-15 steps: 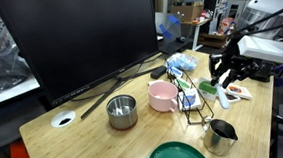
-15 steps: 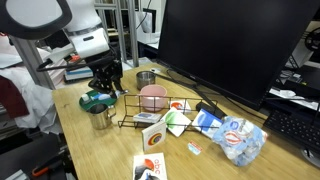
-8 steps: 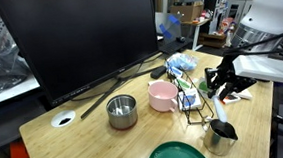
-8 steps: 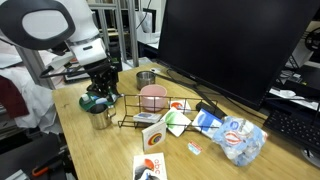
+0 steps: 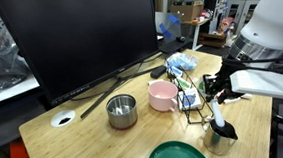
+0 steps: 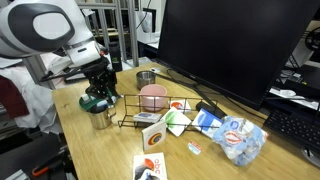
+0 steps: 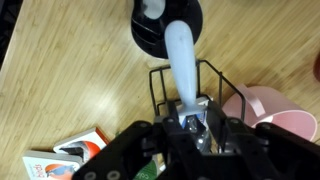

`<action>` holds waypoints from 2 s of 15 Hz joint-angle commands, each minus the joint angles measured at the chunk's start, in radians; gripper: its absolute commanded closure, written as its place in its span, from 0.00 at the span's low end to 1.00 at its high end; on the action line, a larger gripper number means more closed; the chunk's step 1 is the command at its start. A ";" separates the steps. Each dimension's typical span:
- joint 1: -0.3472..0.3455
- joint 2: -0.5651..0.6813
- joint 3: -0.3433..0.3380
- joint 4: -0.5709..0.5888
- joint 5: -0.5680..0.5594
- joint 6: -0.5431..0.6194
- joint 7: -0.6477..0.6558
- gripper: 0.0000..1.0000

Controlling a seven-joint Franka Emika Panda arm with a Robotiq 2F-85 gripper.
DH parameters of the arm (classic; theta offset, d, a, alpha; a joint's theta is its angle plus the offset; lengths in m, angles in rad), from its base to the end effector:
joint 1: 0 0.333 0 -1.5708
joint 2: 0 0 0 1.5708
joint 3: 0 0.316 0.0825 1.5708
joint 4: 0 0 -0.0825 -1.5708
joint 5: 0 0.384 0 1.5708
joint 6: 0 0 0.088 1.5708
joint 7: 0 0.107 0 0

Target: Take one spoon on the plate and put it in the silver jar

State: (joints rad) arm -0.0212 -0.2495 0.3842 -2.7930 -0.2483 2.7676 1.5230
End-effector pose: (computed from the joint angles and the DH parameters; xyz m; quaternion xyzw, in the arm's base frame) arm 0.3676 0.1426 0.2955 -0.8829 0.4478 -0.1401 0.0176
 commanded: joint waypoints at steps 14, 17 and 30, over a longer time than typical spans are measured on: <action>-0.056 0.034 0.049 0.000 -0.571 -0.002 0.510 0.90; -0.044 0.027 0.048 0.005 -0.666 0.011 0.584 0.90; -0.026 0.042 0.001 0.009 -0.798 0.075 0.644 0.90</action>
State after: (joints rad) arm -0.0471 -0.2055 0.4001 -2.7836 -0.9809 2.8352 2.1311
